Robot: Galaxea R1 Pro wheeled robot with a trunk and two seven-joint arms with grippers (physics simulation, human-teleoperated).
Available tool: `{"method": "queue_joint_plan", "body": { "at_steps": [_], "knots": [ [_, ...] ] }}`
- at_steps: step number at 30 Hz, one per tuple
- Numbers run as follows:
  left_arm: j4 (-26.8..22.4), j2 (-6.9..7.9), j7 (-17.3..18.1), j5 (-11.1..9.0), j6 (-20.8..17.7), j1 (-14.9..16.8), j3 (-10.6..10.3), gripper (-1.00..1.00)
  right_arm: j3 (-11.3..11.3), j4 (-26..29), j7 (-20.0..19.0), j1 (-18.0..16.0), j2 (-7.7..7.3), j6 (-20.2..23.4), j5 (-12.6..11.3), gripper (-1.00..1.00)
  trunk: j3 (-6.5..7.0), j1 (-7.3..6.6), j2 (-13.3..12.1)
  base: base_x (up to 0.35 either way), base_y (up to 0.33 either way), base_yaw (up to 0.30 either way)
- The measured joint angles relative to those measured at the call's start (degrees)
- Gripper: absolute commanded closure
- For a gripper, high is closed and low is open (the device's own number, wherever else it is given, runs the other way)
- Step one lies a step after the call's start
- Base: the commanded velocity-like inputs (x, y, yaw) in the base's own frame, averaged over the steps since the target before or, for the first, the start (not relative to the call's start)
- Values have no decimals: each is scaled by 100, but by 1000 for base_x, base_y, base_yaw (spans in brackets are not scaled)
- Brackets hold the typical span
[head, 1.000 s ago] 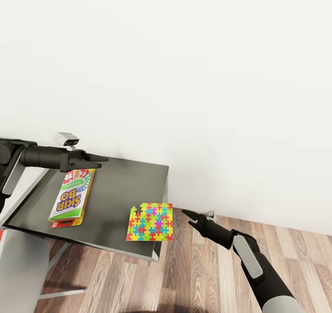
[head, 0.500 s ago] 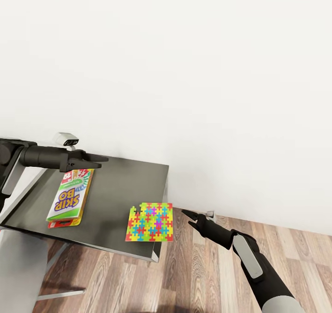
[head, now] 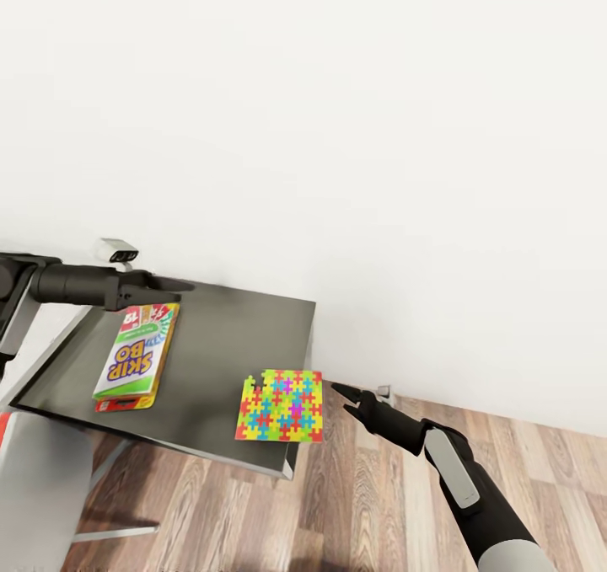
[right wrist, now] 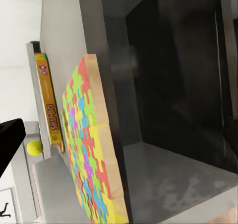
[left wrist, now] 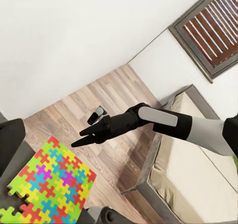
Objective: Put all the toys in the child's room - the three board games (two on the bed and one on the table), the two jigsaw puzzles on the table, and the tennis ball on the table - inside the toy box on the table in the child's room.
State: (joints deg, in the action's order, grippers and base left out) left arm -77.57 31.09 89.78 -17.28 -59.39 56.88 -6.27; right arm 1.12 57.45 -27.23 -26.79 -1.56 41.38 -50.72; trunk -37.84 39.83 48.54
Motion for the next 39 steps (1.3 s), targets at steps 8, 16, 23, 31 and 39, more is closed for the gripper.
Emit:
{"method": "queue_joint_plan", "body": {
  "at_steps": [8, 16, 23, 31, 39],
  "knots": [
    [5, 5, 0, -11, 0, -5, 54, -100, 123, 0, 2, -7, 2, 20, -5, -100, 28, 0, 0, 0, 0, 253],
    [12, 6, 0, -17, 0, -7, 67, -100, 153, -6, -5, -8, -3, 22, -11, -100, 41, 0, 0, 0, 0, 123],
    [12, 7, 0, -17, 0, -7, 75, -100, 154, -7, -5, -8, -7, 20, -14, -100, 42, 0, 0, 0, 0, 9],
    [13, 9, 0, -17, 0, -6, 76, -100, 155, -8, -13, -4, -7, 20, -14, -100, 42, 0, 0, 0, 0, 1],
    [11, 29, 0, -17, 0, -7, 77, -100, 155, -13, -8, -7, -7, 20, -14, -100, 42, 0, 0, 0, 0, 0]
  ]
}}
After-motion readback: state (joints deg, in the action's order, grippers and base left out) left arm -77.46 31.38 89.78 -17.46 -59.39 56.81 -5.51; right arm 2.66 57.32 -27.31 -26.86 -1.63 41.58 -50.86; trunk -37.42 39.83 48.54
